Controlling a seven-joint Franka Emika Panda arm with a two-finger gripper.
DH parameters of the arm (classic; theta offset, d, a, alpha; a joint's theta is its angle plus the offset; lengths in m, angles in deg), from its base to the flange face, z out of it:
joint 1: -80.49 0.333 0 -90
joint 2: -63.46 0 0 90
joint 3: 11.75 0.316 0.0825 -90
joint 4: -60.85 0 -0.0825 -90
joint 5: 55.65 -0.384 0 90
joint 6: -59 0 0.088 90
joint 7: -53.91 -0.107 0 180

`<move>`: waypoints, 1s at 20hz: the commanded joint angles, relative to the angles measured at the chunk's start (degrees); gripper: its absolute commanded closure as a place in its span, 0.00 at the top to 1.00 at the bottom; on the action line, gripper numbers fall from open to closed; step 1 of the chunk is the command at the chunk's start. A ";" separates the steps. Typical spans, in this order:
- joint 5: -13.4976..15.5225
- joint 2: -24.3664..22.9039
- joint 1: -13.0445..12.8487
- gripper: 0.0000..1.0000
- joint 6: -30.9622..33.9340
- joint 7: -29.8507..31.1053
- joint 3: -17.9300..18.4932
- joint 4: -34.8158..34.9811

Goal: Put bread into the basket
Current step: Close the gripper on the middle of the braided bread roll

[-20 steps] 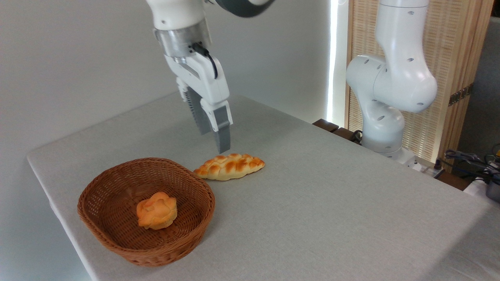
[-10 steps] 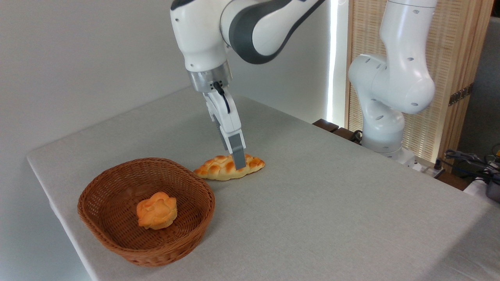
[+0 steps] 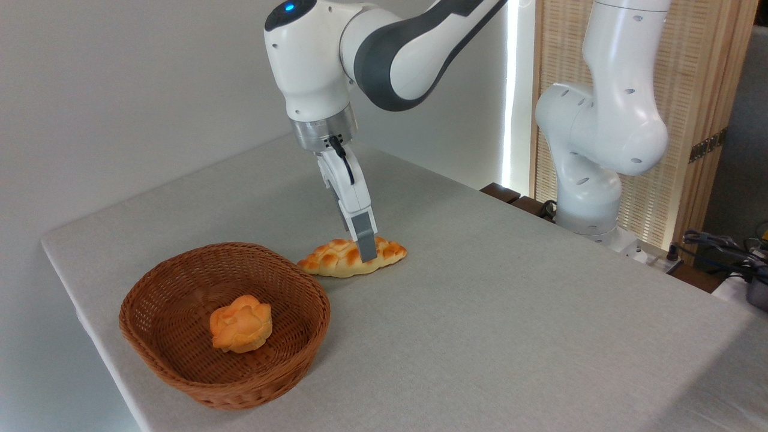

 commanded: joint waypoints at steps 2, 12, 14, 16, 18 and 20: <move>1.15 1.26 -1.55 1.00 -2.85 -1.05 0.52 0.99; 0.54 1.79 -3.04 0.20 -7.87 -1.31 0.52 4.25; 0.54 1.79 -3.04 0.20 -7.87 -1.31 0.52 4.25; 0.54 1.79 -3.04 0.20 -7.87 -1.31 0.52 4.25; 0.54 1.70 -3.04 0.20 -7.78 -1.31 0.52 4.07; 0.54 0.91 -3.04 0.20 -6.73 -1.22 0.52 3.63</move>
